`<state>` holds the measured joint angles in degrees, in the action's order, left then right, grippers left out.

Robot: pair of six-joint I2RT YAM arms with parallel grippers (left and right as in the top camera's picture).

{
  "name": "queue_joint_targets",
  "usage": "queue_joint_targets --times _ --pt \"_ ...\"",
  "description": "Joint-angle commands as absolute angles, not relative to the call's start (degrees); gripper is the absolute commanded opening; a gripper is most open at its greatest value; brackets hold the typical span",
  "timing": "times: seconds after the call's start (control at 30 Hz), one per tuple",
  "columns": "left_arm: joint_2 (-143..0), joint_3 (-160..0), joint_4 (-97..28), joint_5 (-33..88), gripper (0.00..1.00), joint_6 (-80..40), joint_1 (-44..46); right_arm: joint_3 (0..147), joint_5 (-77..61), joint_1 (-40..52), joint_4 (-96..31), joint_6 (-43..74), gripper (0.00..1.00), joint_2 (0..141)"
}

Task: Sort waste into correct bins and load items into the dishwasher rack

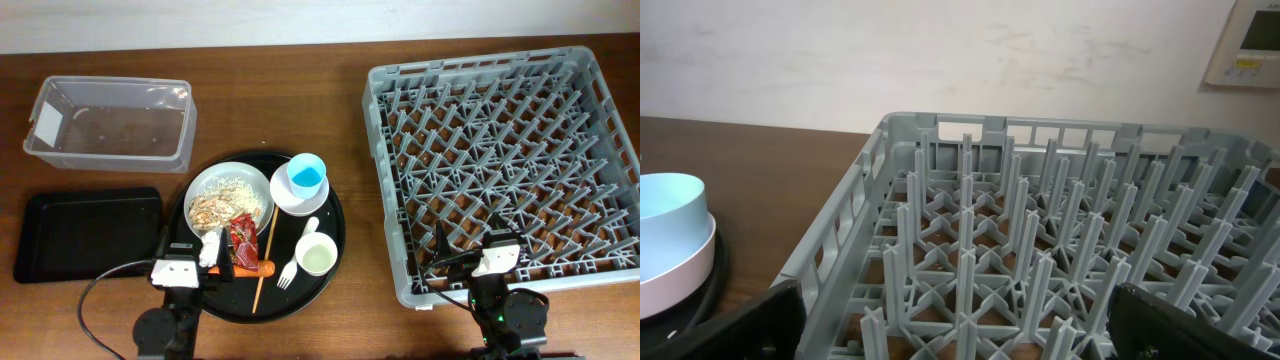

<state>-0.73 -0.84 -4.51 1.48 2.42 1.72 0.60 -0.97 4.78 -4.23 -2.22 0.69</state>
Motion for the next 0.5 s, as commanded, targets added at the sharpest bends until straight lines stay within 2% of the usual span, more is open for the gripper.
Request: queue_joint_targets --times 0.0,0.2,0.47 --pt "-0.4 -0.5 -4.4 1.2 0.99 3.3 1.8 0.3 -3.4 5.2 -4.1 -2.1 0.99 0.3" --pt "-0.4 -1.8 -5.7 1.2 0.99 2.9 1.8 2.7 -2.6 5.2 -8.1 0.2 0.99 0.9" --pt "-5.3 -12.6 -19.2 0.6 0.99 2.2 1.8 14.6 -2.3 5.2 -17.5 0.5 0.99 10.3"
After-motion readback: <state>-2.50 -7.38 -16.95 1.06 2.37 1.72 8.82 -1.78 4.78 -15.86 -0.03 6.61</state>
